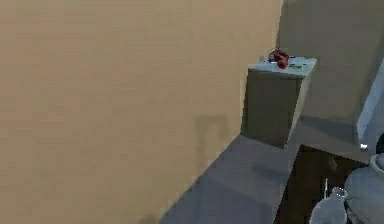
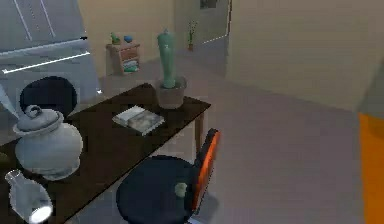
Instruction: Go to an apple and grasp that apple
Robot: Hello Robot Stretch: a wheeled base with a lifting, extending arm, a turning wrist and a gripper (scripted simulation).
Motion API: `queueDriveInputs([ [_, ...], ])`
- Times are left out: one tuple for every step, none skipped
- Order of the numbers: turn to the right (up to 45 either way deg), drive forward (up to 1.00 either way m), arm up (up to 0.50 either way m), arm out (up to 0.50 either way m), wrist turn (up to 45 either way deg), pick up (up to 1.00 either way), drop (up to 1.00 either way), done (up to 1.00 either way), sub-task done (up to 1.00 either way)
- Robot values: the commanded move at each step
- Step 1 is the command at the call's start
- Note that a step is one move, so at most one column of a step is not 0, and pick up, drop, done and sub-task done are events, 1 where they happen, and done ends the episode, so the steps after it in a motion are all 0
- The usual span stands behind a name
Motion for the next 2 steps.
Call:
queueDriveInputs([
  [36.0, 0.0, 0.0, 0.0, 0.0, 0.0, 0.0, 0.0, 0.0],
  [0.0, 0.45, 0.0, 0.0, 0.0, 0.0, 0.0, 0.0, 0.0],
])
